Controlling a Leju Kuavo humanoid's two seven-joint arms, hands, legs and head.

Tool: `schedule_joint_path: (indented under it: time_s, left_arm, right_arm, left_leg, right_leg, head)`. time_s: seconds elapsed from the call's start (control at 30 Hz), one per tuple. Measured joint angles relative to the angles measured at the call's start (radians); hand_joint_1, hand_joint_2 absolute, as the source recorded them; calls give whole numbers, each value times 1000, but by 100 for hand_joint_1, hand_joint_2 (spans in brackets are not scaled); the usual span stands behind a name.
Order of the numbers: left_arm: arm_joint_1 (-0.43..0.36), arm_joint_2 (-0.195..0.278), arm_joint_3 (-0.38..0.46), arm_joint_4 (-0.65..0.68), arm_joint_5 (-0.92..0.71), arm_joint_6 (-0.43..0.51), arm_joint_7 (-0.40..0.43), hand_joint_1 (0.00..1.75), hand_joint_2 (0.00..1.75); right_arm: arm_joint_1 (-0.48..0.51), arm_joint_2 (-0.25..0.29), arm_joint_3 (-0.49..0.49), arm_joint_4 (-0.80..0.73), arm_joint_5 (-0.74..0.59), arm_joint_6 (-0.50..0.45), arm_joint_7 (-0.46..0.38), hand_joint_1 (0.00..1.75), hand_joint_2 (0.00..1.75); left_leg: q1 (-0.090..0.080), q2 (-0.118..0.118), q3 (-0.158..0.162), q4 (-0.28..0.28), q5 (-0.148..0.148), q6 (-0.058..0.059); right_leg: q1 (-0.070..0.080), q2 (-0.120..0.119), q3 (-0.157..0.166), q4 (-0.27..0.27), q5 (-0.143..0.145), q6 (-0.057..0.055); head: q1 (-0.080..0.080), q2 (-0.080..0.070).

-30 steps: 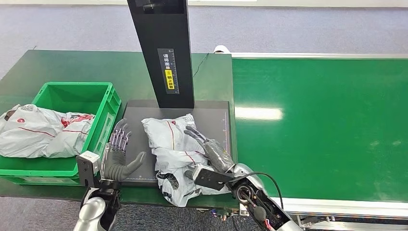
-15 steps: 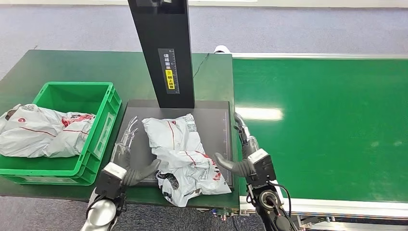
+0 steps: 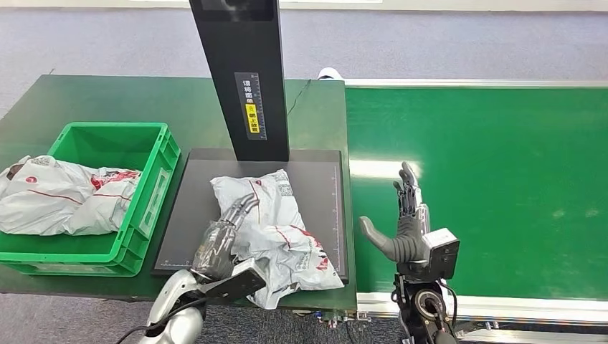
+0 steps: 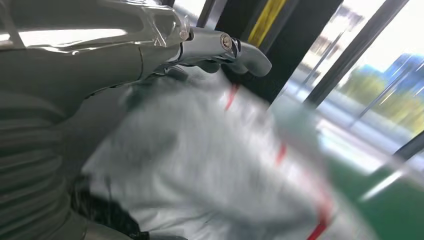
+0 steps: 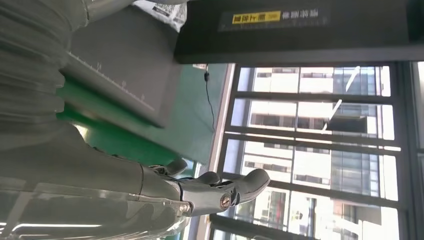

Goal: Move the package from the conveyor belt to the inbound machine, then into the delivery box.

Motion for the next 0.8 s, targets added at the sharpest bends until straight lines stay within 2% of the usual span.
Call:
schedule_joint_path:
  time_s: [0.17,0.8]
  left_arm:
    - [-33,2,-11,101,-55,-40,60,0,175]
    - [-69,0,-12,162,-63,-41,67,0,175]
  right_arm:
    - [4,12,-30,-2,11,12,-9,0,175]
    - [7,23,-53,-5,14,12,-11,0,175]
  left_leg:
    - [0,0,1,0,0,0]
    - [0,0,10,-1,1,0]
  right_leg:
    - [0,0,2,0,0,0]
    - [0,-1,11,0,0,0]
  head:
    - [0,0]
    - [0,0]
